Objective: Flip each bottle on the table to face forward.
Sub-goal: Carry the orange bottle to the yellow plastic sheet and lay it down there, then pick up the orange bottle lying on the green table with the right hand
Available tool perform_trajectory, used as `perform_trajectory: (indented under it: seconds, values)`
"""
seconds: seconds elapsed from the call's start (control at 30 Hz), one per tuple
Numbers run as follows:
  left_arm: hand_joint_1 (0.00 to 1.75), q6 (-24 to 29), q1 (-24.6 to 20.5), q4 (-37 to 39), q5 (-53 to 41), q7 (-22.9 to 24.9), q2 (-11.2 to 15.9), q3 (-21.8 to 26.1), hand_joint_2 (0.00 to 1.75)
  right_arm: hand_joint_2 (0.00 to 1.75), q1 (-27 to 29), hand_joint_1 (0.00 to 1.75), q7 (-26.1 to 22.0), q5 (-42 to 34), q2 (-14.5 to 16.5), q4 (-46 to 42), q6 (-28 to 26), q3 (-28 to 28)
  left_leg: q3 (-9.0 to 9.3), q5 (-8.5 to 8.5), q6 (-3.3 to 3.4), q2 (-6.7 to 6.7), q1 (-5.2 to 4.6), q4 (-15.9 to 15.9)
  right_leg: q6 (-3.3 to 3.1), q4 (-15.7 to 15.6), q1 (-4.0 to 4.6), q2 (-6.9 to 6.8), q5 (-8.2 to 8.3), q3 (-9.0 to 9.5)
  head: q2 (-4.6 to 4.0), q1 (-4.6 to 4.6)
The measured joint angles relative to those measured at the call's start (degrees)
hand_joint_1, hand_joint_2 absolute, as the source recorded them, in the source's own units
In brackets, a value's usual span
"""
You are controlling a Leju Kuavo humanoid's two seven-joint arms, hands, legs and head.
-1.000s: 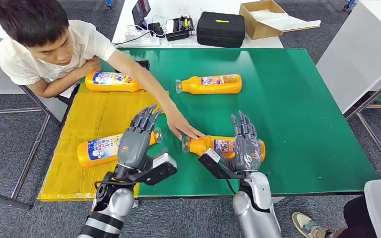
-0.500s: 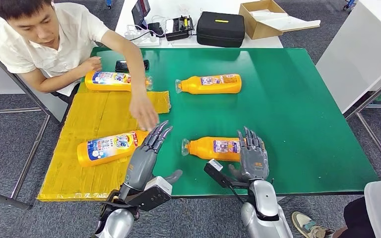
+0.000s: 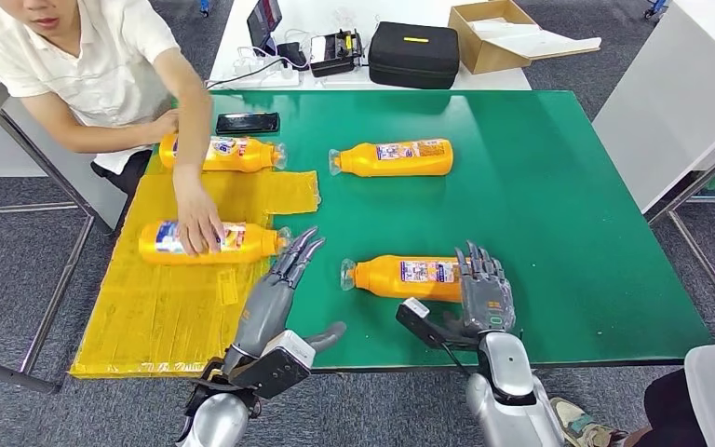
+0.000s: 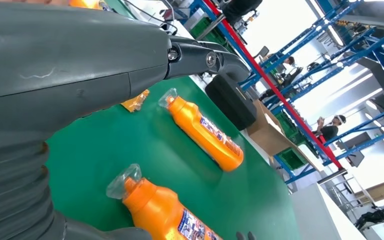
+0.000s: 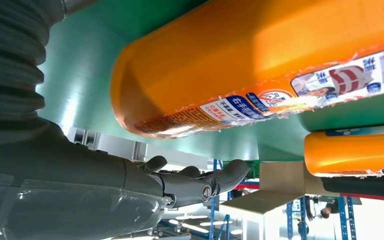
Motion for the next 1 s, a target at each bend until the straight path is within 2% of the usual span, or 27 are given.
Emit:
perform_trajectory:
  seconds: [0.57, 0.6, 0.7, 0.73, 0.87, 1.0]
  values:
    - [0.00, -2.0, -0.9, 1.3, 1.1, 1.8, 0.1, -2.3, 1.75, 1.75, -6.6, 0.00, 0.2, -0.3, -0.7, 8.1, 1.0, -0.1, 0.00, 0.01, 0.00, 0.00, 0.00, 0.0, 0.00, 0.0, 0.00, 0.00, 0.00, -0.01, 0.00, -0.01]
    - [0.00, -2.0, -0.9, 1.4, 1.2, 1.9, 0.1, -2.3, 1.75, 1.75, -6.9, 0.14, 0.2, -0.7, -0.7, 8.7, 1.4, -0.1, 0.00, 0.01, 0.00, 0.01, 0.00, 0.0, 0.00, 0.0, 0.00, 0.00, 0.00, -0.01, 0.00, -0.01]
    - [0.00, -2.3, -1.0, 1.7, 1.5, 2.3, 0.1, -2.3, 1.75, 1.75, -8.2, 1.32, -0.2, -2.2, -0.7, 11.1, 3.0, -0.2, 0.03, 0.00, 0.00, 0.03, 0.00, 0.0, 0.00, 0.0, 0.00, 0.02, 0.00, -0.01, 0.00, -0.01]
    - [0.00, -2.5, -1.0, 1.7, 1.5, 2.4, 0.1, -2.3, 1.75, 1.75, -8.6, 1.57, -0.4, -2.7, -0.7, 12.0, 3.7, -0.2, 0.04, 0.00, 0.00, 0.04, 0.00, 0.0, 0.00, 0.0, 0.00, 0.02, 0.00, 0.00, 0.00, -0.01]
    - [0.00, -3.1, -1.0, 1.9, 1.7, 2.9, 0.1, -2.3, 1.75, 1.75, -10.5, 1.74, -1.2, -4.1, -1.2, 15.3, 5.1, -0.3, 0.17, 0.00, 0.00, 0.05, 0.00, 0.0, 0.00, 0.0, 0.00, 0.02, 0.00, 0.08, 0.00, -0.01]
    - [0.00, -3.3, -1.1, 2.0, 1.9, 3.0, 0.2, -2.3, 1.75, 1.75, -12.1, 1.75, -1.4, -4.7, -1.7, 17.6, 5.8, -0.3, 0.35, 0.00, 0.00, 0.04, 0.00, 0.0, 0.00, 0.0, 0.00, 0.02, 0.00, 0.26, 0.00, -0.01]
